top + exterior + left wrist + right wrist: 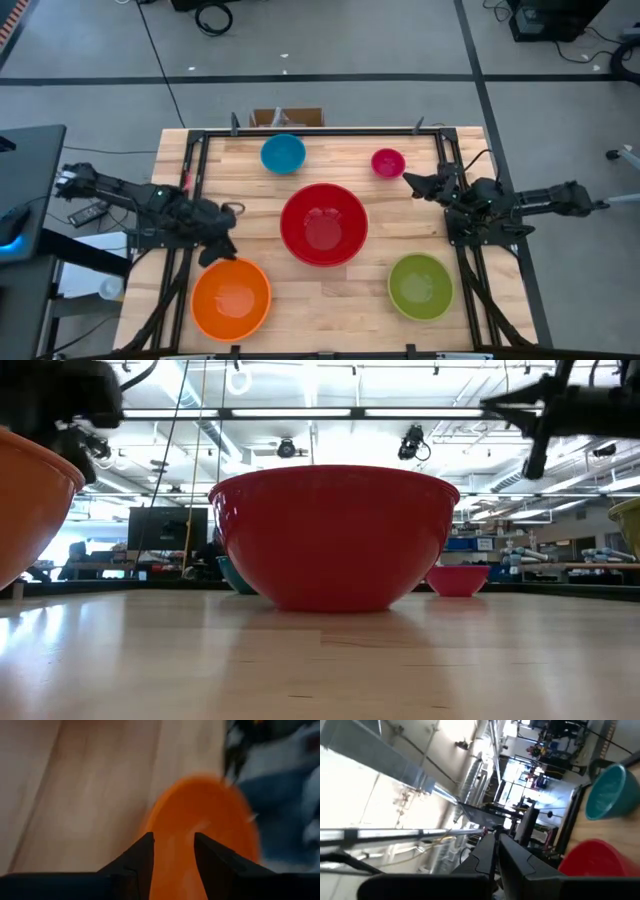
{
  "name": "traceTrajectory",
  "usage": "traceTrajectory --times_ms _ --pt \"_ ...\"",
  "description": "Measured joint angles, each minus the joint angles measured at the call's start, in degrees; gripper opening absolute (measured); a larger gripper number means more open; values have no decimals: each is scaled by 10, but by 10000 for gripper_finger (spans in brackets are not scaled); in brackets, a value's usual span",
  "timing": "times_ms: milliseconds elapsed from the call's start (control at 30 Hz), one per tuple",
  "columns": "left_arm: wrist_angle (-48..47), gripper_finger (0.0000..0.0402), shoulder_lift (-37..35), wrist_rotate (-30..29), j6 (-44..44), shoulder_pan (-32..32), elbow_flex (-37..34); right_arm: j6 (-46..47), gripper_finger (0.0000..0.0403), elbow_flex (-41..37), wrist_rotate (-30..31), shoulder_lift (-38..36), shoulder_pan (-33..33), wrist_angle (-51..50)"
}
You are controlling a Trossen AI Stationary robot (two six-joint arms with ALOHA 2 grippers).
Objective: Nest bowls inside each other
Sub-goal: Stack the orange bowl on top of the red bowl
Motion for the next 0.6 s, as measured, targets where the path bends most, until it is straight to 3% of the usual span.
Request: traceTrajectory --times_ms 200,367,600 --pt "-13 144 29 -54 56 -43 0 -47 30 84 53 122 36 0" --pt "-45 144 60 -85 71 -58 -8 -48 31 119 134 216 24 -18" --pt "-10 137 101 -91 11 -74 -33 -56 51 147 116 294 3 -18"
